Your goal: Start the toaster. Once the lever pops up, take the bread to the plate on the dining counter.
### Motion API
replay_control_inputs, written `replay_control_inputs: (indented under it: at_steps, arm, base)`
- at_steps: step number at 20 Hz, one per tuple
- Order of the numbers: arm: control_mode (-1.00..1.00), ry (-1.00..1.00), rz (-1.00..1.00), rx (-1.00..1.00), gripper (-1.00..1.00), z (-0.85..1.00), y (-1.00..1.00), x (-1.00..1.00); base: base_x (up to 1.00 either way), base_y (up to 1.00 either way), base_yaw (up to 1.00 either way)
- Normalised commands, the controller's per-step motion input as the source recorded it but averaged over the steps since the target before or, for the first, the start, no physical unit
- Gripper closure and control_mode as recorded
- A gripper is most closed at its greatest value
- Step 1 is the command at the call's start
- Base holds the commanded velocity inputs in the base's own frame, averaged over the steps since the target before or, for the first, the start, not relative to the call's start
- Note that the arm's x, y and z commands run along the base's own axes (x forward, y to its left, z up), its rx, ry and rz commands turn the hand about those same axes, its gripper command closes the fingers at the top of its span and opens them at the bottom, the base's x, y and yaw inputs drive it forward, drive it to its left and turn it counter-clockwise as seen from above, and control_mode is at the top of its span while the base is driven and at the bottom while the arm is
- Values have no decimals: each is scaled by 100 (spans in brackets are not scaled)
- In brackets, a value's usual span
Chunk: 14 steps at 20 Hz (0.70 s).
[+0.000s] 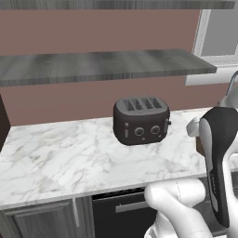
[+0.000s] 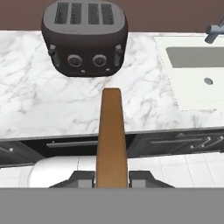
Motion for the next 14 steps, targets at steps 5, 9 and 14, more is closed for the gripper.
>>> replay_control_inputs:
  at_steps: [5, 9, 14]
  arm:
    - [100, 0, 0, 0, 100, 0, 0, 0]
    - [100, 0, 0, 0, 100, 0, 0, 0]
    - [100, 0, 0, 0, 100, 0, 0, 0]
  base:
    - [-52, 0, 13]
    - [-96, 0, 34]
    - [-81, 9, 60]
